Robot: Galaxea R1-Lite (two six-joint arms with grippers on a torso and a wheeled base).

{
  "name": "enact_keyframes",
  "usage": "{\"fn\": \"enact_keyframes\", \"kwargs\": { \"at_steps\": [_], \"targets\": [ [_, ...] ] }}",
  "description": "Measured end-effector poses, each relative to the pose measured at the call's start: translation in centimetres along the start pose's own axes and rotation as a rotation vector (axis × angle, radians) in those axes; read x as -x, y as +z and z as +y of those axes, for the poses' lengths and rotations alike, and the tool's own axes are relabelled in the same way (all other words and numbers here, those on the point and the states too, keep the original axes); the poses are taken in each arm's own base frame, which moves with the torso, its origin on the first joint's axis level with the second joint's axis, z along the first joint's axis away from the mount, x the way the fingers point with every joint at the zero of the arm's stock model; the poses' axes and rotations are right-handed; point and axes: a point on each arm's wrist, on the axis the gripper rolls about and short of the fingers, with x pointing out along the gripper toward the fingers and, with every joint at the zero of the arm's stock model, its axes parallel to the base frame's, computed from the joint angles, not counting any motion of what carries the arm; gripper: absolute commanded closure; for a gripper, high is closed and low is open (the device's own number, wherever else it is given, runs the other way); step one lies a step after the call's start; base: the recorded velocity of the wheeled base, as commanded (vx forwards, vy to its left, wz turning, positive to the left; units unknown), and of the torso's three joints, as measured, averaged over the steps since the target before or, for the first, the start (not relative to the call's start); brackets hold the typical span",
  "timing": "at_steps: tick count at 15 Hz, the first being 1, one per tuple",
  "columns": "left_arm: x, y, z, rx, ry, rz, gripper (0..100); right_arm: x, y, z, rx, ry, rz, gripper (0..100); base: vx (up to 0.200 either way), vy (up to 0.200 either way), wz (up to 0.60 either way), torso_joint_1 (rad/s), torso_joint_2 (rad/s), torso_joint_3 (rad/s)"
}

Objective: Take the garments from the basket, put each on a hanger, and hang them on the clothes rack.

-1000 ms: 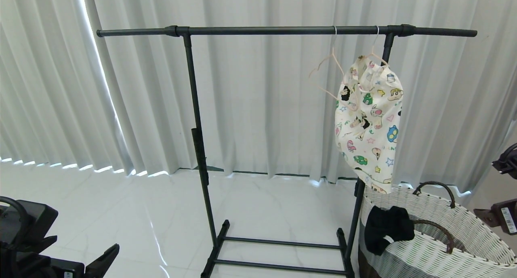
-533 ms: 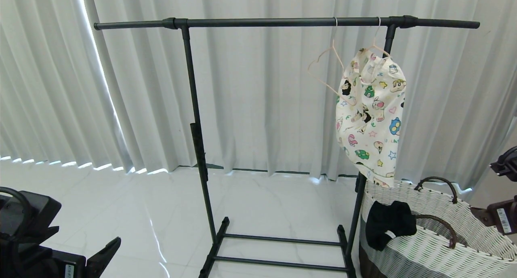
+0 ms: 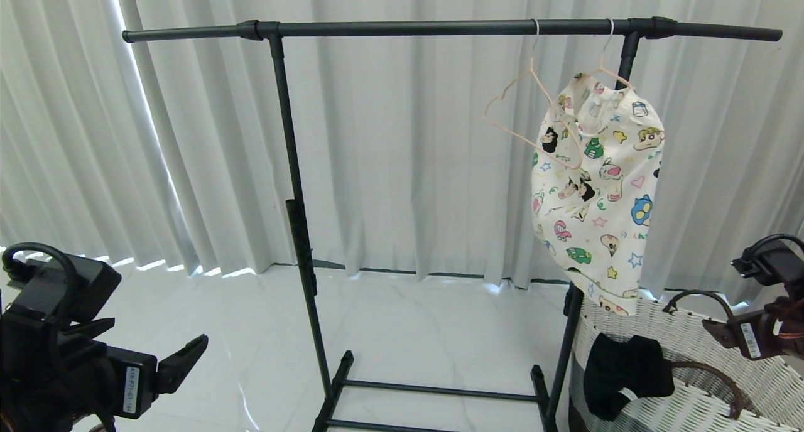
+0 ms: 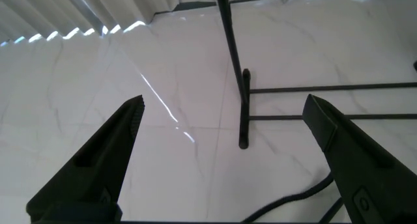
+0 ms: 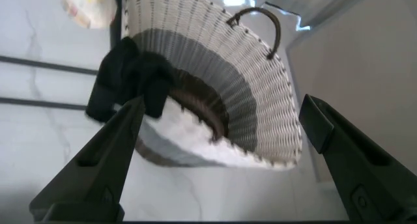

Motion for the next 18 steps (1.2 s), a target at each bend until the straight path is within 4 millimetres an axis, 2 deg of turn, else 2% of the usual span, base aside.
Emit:
{"fn": "enact_keyframes", "kwargs": {
  "at_steps": [3, 8, 13, 18],
  "targets": [
    [-0.3, 0.0, -0.1, -0.005, -0.004, 0.014, 0, -2.0, -1.0, -0.7, 0.084, 0.027, 0.048, 0, 0.200, 0.000, 0.00, 0.001, 0.01, 0.001],
    [-0.7, 0.0, -0.7, -0.030, -0.033, 0.027, 0, -4.5, -3.8, -3.1, 0.272, 0.183, 0.084, 0, 0.000, 0.000, 0.00, 0.000, 0.00, 0.000],
    [-0.5, 0.1, -1.4, -0.057, -0.075, 0.017, 0, -5.7, -6.0, -0.8, 0.338, 0.336, 0.149, 0, 0.000, 0.000, 0.00, 0.000, 0.00, 0.000],
    [-0.5, 0.1, -1.4, -0.057, -0.075, 0.016, 0, -7.8, -6.8, -0.1, 0.349, 0.352, 0.160, 0, 0.000, 0.000, 0.00, 0.000, 0.00, 0.000]
  ]
}}
